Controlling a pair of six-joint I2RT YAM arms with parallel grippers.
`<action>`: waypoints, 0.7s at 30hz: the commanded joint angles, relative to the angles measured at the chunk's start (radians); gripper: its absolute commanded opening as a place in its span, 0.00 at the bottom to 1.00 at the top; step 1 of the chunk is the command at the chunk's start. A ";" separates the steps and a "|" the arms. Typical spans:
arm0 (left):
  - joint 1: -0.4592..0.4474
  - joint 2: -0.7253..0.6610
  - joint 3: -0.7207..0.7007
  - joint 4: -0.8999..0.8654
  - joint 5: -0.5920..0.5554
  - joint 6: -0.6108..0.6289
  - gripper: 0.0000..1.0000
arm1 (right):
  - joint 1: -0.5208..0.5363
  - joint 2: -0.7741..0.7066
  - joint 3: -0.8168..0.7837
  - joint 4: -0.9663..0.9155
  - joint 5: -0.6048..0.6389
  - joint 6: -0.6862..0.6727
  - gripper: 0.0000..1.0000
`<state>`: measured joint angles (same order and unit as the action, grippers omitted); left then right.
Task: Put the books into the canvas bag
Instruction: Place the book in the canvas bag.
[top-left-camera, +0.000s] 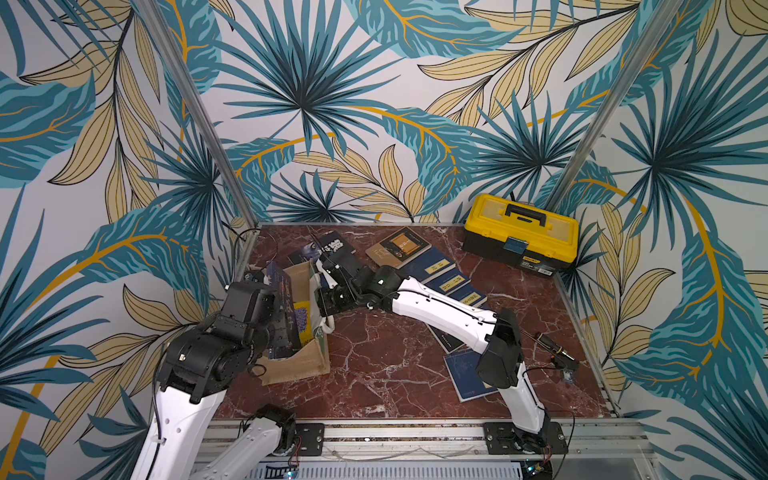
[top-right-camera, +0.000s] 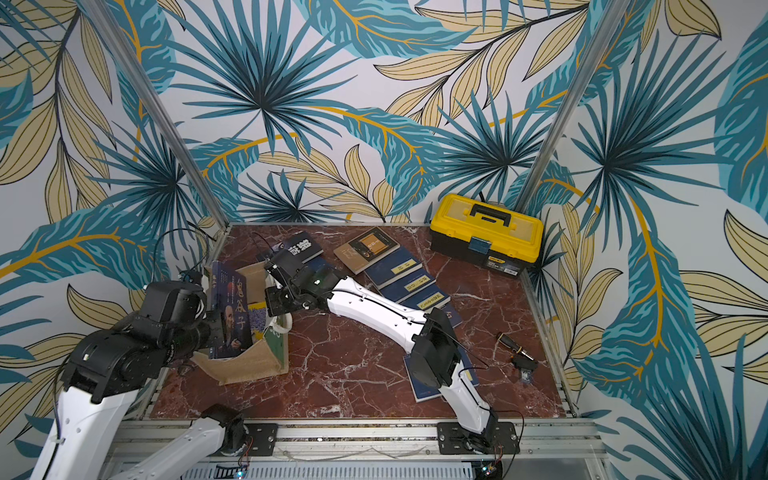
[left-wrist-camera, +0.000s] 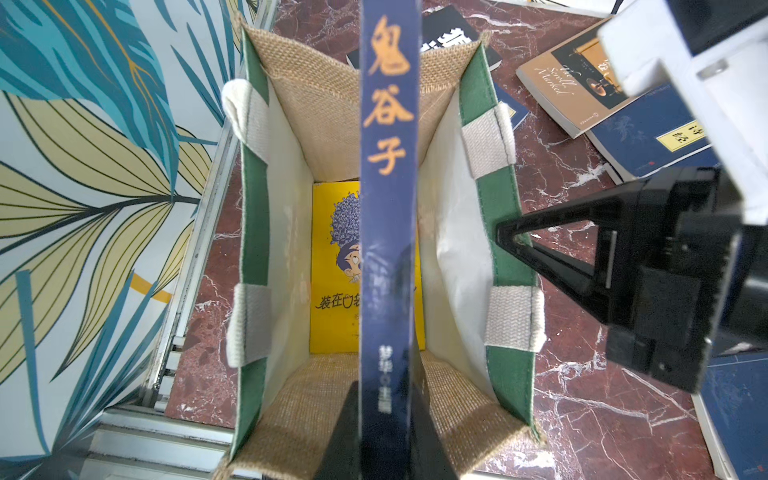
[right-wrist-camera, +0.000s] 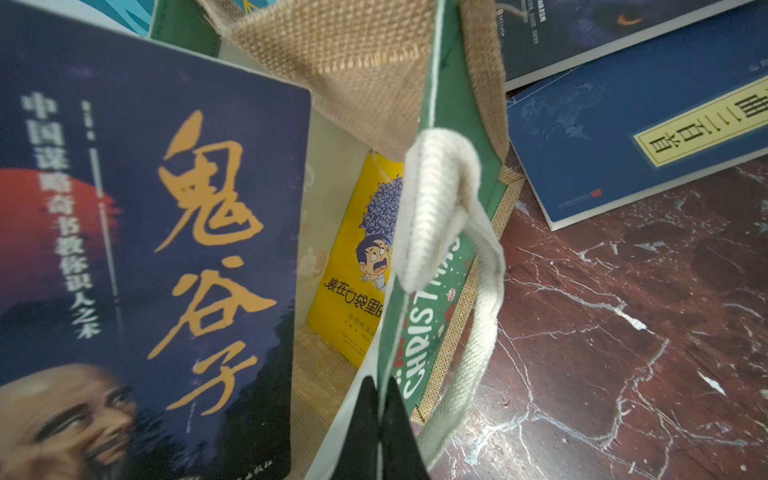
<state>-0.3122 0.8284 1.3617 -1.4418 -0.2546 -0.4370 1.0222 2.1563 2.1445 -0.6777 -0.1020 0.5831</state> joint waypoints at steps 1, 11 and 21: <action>0.007 -0.024 0.024 -0.034 0.000 -0.006 0.00 | -0.005 -0.043 -0.015 0.012 0.012 -0.002 0.00; 0.008 0.016 -0.108 0.122 0.148 -0.006 0.00 | -0.005 -0.036 -0.015 0.030 -0.031 0.015 0.00; 0.161 0.106 -0.199 0.324 0.429 0.049 0.00 | -0.005 -0.046 -0.015 0.020 -0.022 -0.007 0.00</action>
<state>-0.2047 0.9379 1.1988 -1.2263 0.0223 -0.4164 1.0191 2.1563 2.1445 -0.6632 -0.1284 0.5930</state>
